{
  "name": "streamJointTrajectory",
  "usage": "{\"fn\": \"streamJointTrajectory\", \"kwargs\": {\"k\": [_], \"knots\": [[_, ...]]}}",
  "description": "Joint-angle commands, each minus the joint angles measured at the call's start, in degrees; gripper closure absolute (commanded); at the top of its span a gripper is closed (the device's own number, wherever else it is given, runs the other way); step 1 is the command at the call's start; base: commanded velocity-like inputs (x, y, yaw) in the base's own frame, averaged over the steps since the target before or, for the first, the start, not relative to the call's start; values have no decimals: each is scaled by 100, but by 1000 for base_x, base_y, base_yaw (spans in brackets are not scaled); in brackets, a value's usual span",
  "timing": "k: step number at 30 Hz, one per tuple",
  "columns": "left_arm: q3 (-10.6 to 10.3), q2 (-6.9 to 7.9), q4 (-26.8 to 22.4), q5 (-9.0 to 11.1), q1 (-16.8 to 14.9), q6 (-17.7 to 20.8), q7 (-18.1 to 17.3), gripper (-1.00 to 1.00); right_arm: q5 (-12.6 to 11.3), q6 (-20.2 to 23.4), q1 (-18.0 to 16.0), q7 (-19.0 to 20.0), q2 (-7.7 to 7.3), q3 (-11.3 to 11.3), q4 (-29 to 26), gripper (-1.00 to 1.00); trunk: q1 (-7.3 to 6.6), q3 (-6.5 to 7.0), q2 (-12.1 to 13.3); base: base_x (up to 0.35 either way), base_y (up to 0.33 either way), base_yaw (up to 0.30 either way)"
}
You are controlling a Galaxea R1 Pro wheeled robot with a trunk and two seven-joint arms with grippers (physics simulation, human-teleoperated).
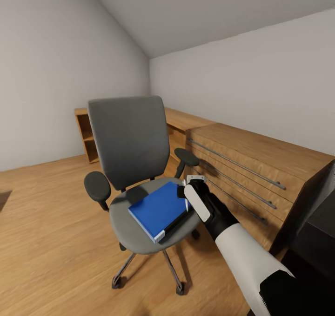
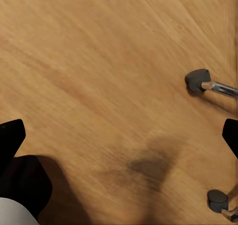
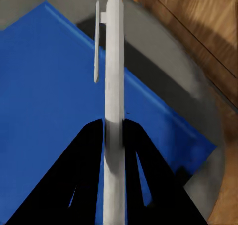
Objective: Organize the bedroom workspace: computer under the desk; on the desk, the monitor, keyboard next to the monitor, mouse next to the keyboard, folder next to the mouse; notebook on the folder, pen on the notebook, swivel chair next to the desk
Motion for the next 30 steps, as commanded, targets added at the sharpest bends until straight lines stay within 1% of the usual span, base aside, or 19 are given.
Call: {"fn": "streamJointTrajectory", "kwargs": {"k": [1, 4, 9, 13, 16, 20, 21, 22, 27, 30], "knots": [[6, -3, -8, 60, -1, 12, 50, -100, -69, 7, 4, -52, -4, 15, -114, 100, -22, 14, 38, 0, 0, 0], [2, 2, 11, 61, -1, 12, 50, -100, -74, 32, 77, -53, -11, 17, -607, 100, -88, 68, 159, 0, 0, 0], [-6, 6, 45, 64, 0, 12, 48, -100, -74, 55, 486, -54, -16, 36, -1513, 100, -198, 157, 359, 0, 0, 0], [-9, 7, 59, 65, 0, 12, 49, -100, -73, 156, 681, -59, -17, 60, -2022, 100, -286, 229, 520, 0, 0, 0], [-10, 7, 65, 65, 0, 11, 49, -100, -73, 399, 755, -58, -17, 71, -2290, 100, -352, 283, 640, 0, 0, 0], [-10, 8, 71, 65, 0, 8, 49, -100, -72, 847, 850, -56, -18, 74, -2677, 100, -440, 355, 800, 0, 0, 0], [-12, 8, 73, 65, 0, 7, 49, -100, -73, 954, 884, -55, -18, 74, -2792, 100, -462, 373, 841, 0, 0, 0], [-15, 8, 86, 64, -2, 7, 49, -100, -73, 1133, 973, -55, -18, 69, -3038, 100, -484, 391, 881, 0, 0, 0], [-24, 13, 155, 60, -4, 5, 50, -100, -69, 1357, 1220, -59, -18, 47, -3668, 100, -593, 480, 1081, 0, 0, 0], [-25, 14, 186, 59, -4, 5, 48, -100, -64, 1398, 1313, -60, -18, 44, -3838, 100, -659, 534, 1202, 0, 0, 0]]}}
